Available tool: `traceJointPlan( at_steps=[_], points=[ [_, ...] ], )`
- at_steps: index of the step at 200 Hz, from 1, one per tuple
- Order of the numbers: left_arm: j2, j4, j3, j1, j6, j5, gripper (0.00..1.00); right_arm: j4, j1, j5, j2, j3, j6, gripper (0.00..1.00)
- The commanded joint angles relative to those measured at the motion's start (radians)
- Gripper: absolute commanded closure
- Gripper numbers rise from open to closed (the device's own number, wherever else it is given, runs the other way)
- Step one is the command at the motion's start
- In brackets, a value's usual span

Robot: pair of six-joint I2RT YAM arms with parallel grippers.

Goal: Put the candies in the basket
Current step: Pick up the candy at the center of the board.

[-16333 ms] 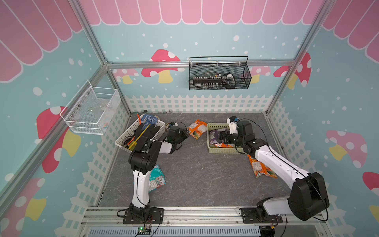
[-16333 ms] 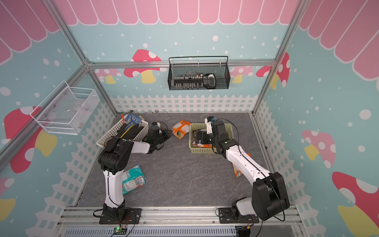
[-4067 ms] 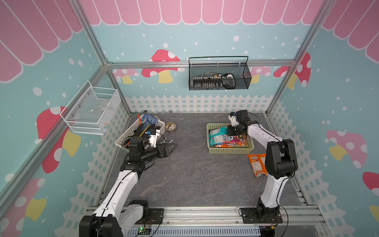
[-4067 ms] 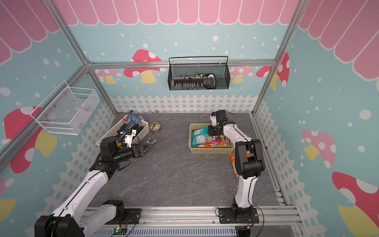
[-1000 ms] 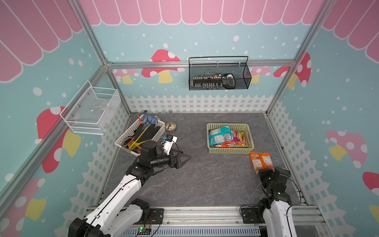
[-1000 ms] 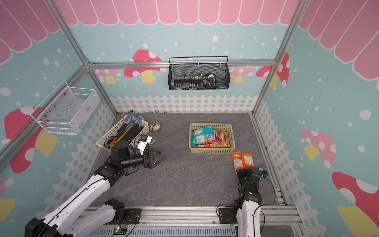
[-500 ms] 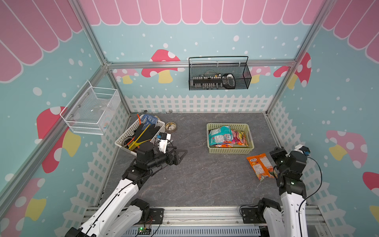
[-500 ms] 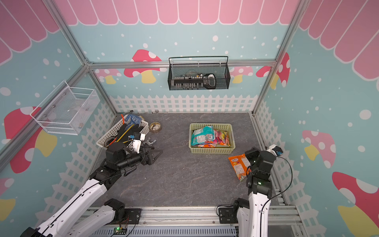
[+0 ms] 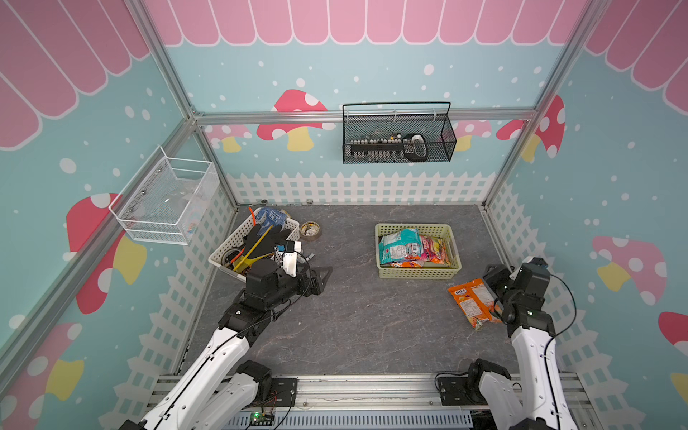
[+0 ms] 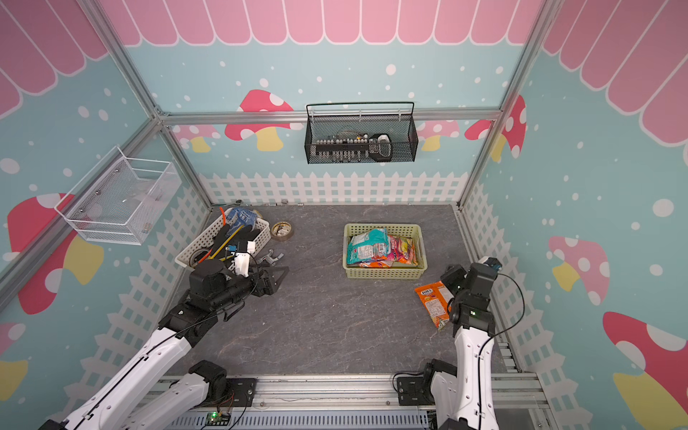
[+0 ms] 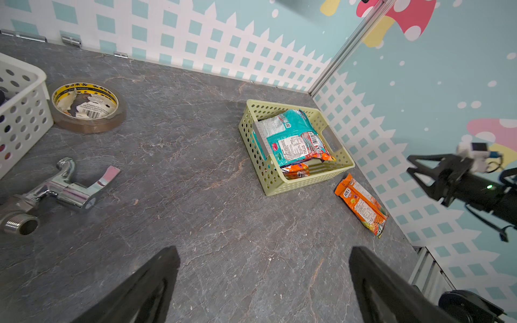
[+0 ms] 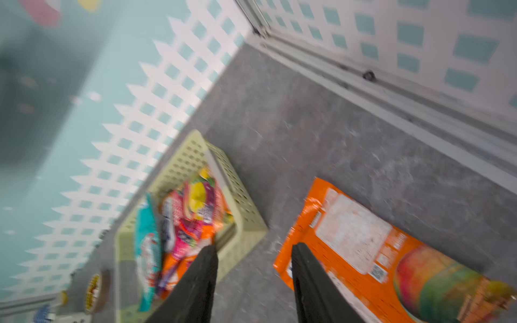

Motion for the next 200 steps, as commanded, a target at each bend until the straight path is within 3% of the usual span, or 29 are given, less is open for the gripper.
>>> traceJointPlan(
  at_steps=[1, 26, 42, 62, 88, 151, 162, 200],
  points=[
    [-0.002, -0.011, 0.010, 0.003, 0.007, 0.014, 0.01, -0.017, -0.116, -0.106, -0.010, -0.090, 0.030, 0.45],
    [0.029, -0.008, 0.022, 0.004, 0.014, 0.041, 0.01, -0.014, -0.314, -0.250, 0.001, -0.171, -0.032, 0.40],
    [0.052, -0.007, 0.025, 0.005, 0.017, 0.069, 0.01, -0.010, -0.373, -0.289, -0.017, -0.195, -0.065, 0.34],
    [0.067, -0.007, 0.022, 0.005, 0.016, 0.099, 0.01, 0.041, -0.390, -0.346, -0.033, -0.250, -0.039, 0.25],
    [0.073, -0.010, 0.022, -0.022, 0.027, 0.095, 0.01, 0.155, -0.396, -0.427, -0.009, -0.361, 0.039, 0.21],
    [0.088, -0.018, 0.024, -0.070, 0.036, 0.073, 0.01, 0.134, -0.396, -0.418, -0.056, -0.404, 0.042, 0.12],
    [0.090, -0.019, 0.024, -0.071, 0.036, 0.071, 0.01, 0.135, -0.395, -0.439, -0.066, -0.405, 0.055, 0.14],
    [0.096, -0.020, 0.025, -0.071, 0.039, 0.066, 0.01, 0.138, -0.395, -0.526, -0.051, -0.416, 0.069, 0.31]
  ],
)
